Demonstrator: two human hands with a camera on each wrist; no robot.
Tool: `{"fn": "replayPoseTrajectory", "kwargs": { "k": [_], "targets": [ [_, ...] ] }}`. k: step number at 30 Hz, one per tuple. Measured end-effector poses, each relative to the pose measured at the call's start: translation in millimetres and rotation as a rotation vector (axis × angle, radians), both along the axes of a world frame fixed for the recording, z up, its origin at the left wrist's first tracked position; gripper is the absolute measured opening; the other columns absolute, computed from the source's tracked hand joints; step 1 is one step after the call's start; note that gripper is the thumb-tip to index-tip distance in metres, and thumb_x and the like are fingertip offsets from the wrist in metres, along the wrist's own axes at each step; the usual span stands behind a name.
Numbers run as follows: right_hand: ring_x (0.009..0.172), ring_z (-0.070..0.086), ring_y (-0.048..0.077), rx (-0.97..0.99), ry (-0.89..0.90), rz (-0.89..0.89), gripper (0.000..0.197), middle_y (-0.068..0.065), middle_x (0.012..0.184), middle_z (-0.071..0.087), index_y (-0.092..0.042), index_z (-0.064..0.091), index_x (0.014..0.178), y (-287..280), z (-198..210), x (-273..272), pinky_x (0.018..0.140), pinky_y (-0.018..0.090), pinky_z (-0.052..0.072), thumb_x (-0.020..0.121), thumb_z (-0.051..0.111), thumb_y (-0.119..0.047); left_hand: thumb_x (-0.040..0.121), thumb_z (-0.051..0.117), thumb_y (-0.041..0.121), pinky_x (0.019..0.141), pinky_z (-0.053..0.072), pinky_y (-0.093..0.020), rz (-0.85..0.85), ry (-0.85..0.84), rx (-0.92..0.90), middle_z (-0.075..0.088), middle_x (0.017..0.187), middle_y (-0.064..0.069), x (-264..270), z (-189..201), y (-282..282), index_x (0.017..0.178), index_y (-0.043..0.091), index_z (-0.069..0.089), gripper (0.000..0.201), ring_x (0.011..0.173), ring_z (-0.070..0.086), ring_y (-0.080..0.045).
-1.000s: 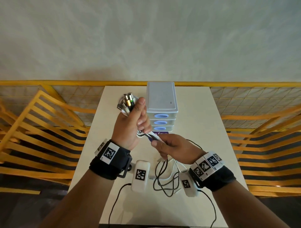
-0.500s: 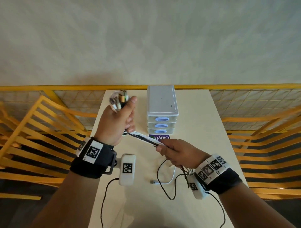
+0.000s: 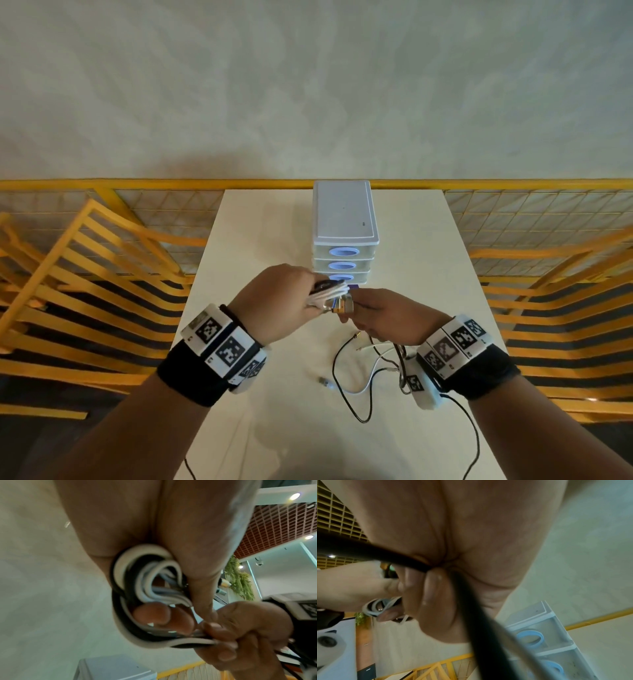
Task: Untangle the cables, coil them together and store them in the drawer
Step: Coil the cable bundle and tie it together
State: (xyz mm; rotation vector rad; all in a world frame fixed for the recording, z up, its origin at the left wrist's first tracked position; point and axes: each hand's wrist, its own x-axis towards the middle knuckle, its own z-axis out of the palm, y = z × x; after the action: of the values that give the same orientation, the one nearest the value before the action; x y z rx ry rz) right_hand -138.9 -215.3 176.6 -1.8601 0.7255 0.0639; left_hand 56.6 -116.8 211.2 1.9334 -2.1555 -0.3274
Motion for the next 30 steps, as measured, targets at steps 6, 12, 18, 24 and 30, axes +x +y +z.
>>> {"fn": "replayPoseTrajectory", "kwargs": {
  "k": [6,12,18,24,30],
  "targets": [
    [0.053,0.029,0.013,0.226,-0.013,-0.064,0.023,-0.008,0.060,0.039,-0.015,0.064,0.087,-2,0,2,0.049,0.021,0.024,0.103,0.054,-0.029,0.097,0.061,0.037,0.067,0.041,-0.034,-0.037,-0.147,0.039,0.072,0.097,0.001,-8,-5,1,0.120,0.025,0.061,0.026,0.087,0.065,-0.025],
    [0.056,0.017,0.017,0.380,-0.015,-0.083,0.034,-0.001,0.064,0.029,-0.019,0.043,0.071,-7,4,-2,0.052,0.027,0.016,0.099,0.039,-0.039,0.096,0.063,0.038,0.063,0.044,-0.037,-0.082,-0.180,0.038,0.069,0.099,-0.003,-14,-15,2,0.129,0.018,0.049,0.041,0.083,0.067,-0.030],
    [0.052,0.030,0.015,0.155,0.033,0.013,0.081,0.000,0.060,0.039,-0.001,0.053,0.081,-5,13,-6,0.054,0.024,0.029,0.087,0.042,-0.082,0.089,0.062,0.020,0.060,0.034,-0.029,-0.085,-0.329,0.079,0.072,0.091,-0.003,-27,-15,-2,0.110,0.019,0.066,0.021,0.080,0.069,-0.028],
    [0.059,0.061,0.018,0.035,0.087,0.164,0.059,-0.008,0.089,0.075,-0.024,0.070,0.111,-11,27,-7,0.063,0.017,0.044,0.093,0.040,-0.072,0.053,0.075,0.006,0.056,0.028,-0.024,-0.175,-0.365,-0.138,0.055,0.052,0.008,-30,-9,-2,0.063,0.029,0.061,0.028,0.050,0.056,-0.018],
    [0.066,0.064,0.017,0.005,0.073,0.218,0.034,-0.019,0.074,0.069,-0.034,0.067,0.090,-8,36,-4,0.062,0.015,0.040,0.103,0.043,-0.054,0.059,0.081,0.009,0.081,0.056,-0.048,-0.228,-0.387,-0.140,0.061,0.062,0.010,-28,-12,-2,0.068,0.024,0.065,0.023,0.078,0.062,-0.020]
  ]
}}
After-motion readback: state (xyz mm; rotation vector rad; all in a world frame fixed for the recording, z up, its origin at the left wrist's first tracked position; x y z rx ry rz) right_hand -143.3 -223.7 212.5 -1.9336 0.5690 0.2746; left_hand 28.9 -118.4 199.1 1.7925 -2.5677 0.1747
